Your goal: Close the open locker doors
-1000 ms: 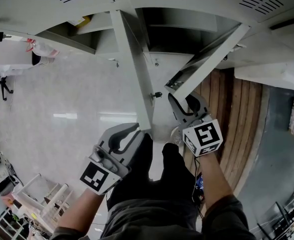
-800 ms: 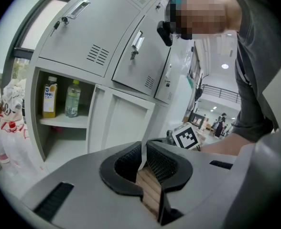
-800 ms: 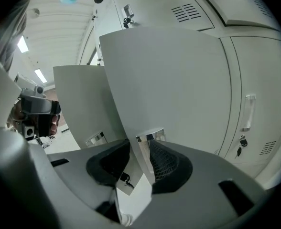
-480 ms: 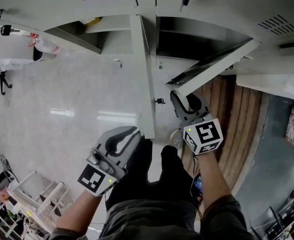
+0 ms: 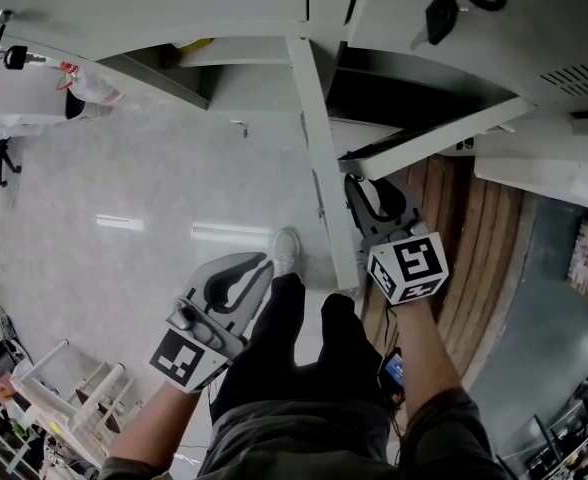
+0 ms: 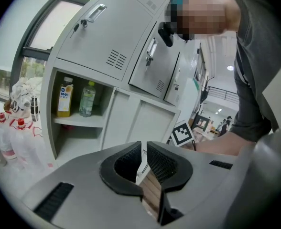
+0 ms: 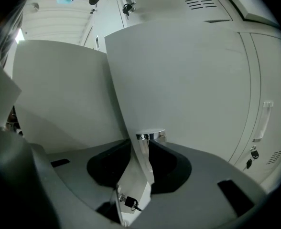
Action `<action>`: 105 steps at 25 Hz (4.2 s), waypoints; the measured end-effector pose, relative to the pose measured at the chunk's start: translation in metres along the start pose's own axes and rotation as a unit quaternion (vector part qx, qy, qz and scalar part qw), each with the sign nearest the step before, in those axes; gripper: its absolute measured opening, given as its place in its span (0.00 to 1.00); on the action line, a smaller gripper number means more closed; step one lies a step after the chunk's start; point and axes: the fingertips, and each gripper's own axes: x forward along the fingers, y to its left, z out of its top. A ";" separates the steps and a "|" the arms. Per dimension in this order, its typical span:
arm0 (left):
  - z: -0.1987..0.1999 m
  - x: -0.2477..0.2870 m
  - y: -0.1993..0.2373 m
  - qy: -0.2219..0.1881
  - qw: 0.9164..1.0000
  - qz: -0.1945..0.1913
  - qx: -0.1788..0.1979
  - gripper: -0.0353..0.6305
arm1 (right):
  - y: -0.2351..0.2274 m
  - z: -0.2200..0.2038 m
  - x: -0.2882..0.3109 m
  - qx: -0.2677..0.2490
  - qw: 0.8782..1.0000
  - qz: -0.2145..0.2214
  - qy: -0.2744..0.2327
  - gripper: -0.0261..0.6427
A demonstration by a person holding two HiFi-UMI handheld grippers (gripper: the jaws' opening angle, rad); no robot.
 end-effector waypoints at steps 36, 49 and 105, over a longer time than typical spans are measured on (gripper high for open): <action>0.061 0.034 0.040 -0.029 0.999 0.020 0.026 0.10 | -0.031 0.036 0.060 -0.002 1.000 -0.006 -0.002 0.12; 0.076 0.028 0.058 -0.035 0.998 0.033 0.037 0.08 | -0.045 0.049 0.081 -0.012 1.000 -0.025 -0.001 0.12; 0.143 -0.041 -0.094 -0.074 0.986 -0.037 0.148 0.07 | 0.055 0.145 -0.198 0.008 0.994 -0.077 -0.083 0.11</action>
